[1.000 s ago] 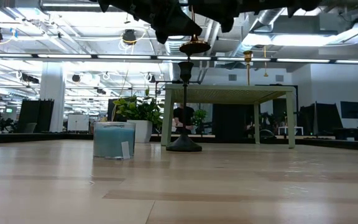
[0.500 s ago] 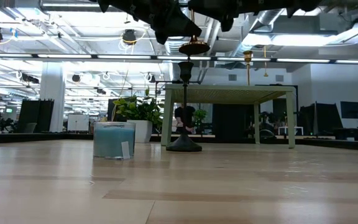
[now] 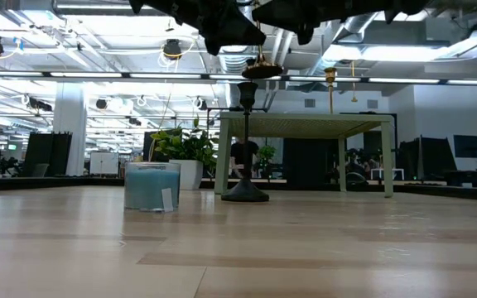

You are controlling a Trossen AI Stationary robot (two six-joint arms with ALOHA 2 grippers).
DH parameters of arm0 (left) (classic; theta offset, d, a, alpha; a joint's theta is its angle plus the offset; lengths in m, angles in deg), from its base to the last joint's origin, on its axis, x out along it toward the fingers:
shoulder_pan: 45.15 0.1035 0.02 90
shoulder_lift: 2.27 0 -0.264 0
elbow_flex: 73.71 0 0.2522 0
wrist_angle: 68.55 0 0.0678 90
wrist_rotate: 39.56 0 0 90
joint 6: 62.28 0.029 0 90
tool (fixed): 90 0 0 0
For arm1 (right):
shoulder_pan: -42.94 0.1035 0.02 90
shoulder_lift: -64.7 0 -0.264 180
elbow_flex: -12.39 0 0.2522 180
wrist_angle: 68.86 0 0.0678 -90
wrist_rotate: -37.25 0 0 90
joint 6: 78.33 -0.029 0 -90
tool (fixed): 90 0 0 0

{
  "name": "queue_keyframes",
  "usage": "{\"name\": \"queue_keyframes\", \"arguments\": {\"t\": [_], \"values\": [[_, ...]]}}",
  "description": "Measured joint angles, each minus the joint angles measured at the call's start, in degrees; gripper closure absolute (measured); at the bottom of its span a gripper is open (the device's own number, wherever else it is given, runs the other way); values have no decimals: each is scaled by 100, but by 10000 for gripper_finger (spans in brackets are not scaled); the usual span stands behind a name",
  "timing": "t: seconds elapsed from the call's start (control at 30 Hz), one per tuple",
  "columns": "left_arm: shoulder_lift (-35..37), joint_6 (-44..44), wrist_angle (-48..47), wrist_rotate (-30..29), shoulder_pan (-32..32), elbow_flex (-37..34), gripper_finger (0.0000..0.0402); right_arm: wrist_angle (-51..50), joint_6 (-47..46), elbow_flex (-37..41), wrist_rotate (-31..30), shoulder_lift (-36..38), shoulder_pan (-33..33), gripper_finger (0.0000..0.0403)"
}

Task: Pick & Place candle stick holders
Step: Align the golden candle holder with the other golden candle holder on the shelf

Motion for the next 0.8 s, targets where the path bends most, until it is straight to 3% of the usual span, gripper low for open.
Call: {"name": "queue_keyframes", "arguments": {"t": [0.23, 0.47, 0.8], "values": [[537, 2, -315, -24, -9, -117, 356, -335, 114, 9, -273, 273, -9, 402], [1230, -112, -402, -64, -7, -754, 361, -933, 257, 28, -972, 849, -7, 402], [1670, -260, -275, -69, -11, -1180, 365, -776, 77, 1032, -1825, 2136, -89, 403]]}}
